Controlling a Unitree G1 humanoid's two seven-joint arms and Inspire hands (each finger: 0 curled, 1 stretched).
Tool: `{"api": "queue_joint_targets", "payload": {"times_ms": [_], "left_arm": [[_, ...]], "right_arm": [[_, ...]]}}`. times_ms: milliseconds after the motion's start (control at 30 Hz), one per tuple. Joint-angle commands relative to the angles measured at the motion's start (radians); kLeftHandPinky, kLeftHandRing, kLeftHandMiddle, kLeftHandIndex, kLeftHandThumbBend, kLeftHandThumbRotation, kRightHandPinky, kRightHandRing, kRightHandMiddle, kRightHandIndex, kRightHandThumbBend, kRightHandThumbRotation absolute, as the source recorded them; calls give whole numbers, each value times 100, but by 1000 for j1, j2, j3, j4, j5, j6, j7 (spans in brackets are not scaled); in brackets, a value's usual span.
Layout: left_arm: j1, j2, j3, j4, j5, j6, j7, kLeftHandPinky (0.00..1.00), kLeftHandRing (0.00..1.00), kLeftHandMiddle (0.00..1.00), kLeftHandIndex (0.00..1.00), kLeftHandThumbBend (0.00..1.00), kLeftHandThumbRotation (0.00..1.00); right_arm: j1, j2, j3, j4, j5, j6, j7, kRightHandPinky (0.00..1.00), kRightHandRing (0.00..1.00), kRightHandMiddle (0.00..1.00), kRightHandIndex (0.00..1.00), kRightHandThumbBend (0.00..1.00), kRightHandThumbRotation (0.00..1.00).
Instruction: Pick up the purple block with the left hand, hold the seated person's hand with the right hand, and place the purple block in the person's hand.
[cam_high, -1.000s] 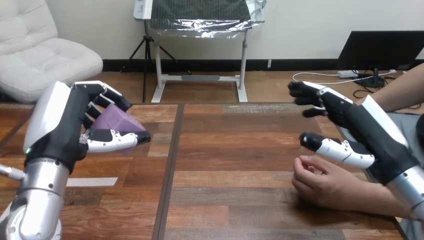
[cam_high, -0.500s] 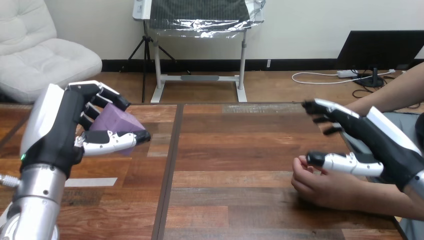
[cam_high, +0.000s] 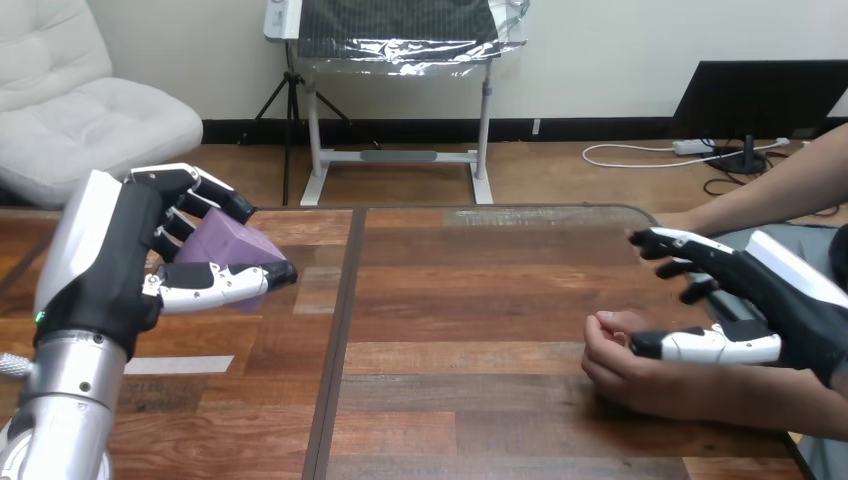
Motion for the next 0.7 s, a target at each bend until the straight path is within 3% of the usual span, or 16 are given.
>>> {"api": "queue_joint_targets", "payload": {"times_ms": [0, 100, 367, 667], "left_arm": [[-34, -4, 24, -52, -4, -13, -1, 28, 33, 39, 43, 63, 0], [-34, -5, 25, -49, -7, -16, -2, 28, 33, 39, 43, 63, 0], [-37, -8, 24, -47, -9, -7, -5, 28, 33, 39, 43, 63, 0], [-37, -9, 25, -37, -13, -20, -4, 29, 34, 40, 43, 63, 0]], "right_arm": [[-94, -50, 6, 26, -10, 8, -10, 70, 83, 88, 89, 97, 51], [-99, -60, 9, 42, -25, 3, -15, 69, 82, 87, 89, 96, 48], [-99, -90, 15, 43, -66, 66, -10, 69, 84, 89, 89, 96, 46], [-104, -115, 20, 53, -76, 122, 5, 69, 85, 90, 91, 99, 45]]}}
